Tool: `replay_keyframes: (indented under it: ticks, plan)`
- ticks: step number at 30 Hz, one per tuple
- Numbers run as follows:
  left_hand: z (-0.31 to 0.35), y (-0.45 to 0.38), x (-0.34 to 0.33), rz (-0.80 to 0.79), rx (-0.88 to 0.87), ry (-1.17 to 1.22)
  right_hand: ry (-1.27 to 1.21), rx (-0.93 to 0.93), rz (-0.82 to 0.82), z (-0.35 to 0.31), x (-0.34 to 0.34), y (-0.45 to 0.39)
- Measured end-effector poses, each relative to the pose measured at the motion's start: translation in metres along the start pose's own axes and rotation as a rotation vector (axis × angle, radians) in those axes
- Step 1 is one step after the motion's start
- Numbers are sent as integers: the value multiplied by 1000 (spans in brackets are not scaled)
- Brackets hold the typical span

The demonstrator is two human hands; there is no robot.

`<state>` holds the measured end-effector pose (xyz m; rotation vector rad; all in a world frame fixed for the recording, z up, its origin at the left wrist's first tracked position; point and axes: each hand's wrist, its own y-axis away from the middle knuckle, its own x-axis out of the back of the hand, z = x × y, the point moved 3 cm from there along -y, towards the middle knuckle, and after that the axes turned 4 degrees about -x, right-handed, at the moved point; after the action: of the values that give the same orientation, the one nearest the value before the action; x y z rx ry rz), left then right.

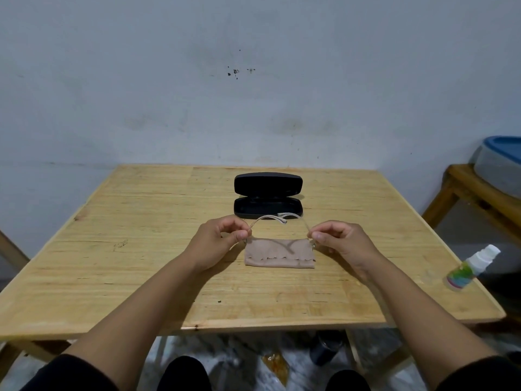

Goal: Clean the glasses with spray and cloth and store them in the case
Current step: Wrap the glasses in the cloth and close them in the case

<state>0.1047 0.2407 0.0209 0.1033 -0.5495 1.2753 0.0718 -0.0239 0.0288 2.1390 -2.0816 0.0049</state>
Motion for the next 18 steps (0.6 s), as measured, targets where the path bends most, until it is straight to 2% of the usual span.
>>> replay_keyframes:
  ticks: [18]
  plan:
    - [7, 5, 2, 63, -8, -82, 121, -7, -69, -9, -12, 0]
